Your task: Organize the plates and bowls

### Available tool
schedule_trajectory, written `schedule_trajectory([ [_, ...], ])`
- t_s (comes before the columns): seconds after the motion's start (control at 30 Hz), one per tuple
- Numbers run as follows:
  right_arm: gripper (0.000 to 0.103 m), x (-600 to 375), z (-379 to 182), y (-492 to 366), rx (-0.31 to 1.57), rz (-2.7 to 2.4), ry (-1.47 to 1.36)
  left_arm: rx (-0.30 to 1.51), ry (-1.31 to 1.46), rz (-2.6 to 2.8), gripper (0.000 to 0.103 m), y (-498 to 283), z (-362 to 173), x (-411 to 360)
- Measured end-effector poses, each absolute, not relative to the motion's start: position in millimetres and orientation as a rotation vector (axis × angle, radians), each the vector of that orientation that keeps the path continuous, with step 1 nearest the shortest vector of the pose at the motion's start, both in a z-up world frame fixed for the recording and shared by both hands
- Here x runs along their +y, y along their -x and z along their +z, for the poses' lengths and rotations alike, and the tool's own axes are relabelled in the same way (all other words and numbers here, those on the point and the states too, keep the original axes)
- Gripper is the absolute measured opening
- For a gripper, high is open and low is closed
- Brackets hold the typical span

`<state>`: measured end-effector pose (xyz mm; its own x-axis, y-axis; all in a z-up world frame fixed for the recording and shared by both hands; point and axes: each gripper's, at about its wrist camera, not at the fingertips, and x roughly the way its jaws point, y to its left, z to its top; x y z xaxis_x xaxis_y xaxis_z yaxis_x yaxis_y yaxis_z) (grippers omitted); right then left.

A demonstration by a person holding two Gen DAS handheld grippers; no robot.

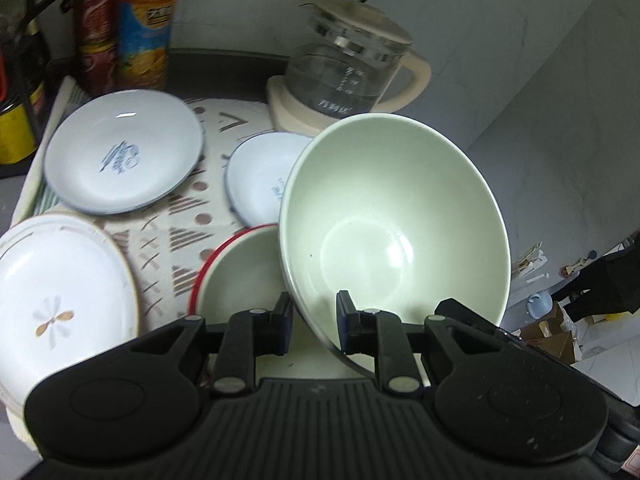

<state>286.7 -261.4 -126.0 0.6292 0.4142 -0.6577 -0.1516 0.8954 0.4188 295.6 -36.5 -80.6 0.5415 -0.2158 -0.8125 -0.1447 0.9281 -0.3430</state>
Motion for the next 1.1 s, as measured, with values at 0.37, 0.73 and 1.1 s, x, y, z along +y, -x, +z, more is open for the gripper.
schedule_trajectory([
  [0.37, 0.027, -242.3, -128.3, -270.7, 0.892, 0.423, -0.304, 1.049, 0.432, 0.035, 0.020, -264.7, -87.2, -14.5],
  [0.73, 0.028, -223.7, -137.1, -267.1, 0.944, 0.456, -0.278, 1.094, 0.409, 0.056, 0.022, -257.2, -96.0, -1.9],
  [1.1, 0.031, -227.5, -146.6, -273.7, 0.988, 0.400, -0.281, 1.137, 0.409, 0.015, 0.023, -273.3, -106.0, -7.2],
])
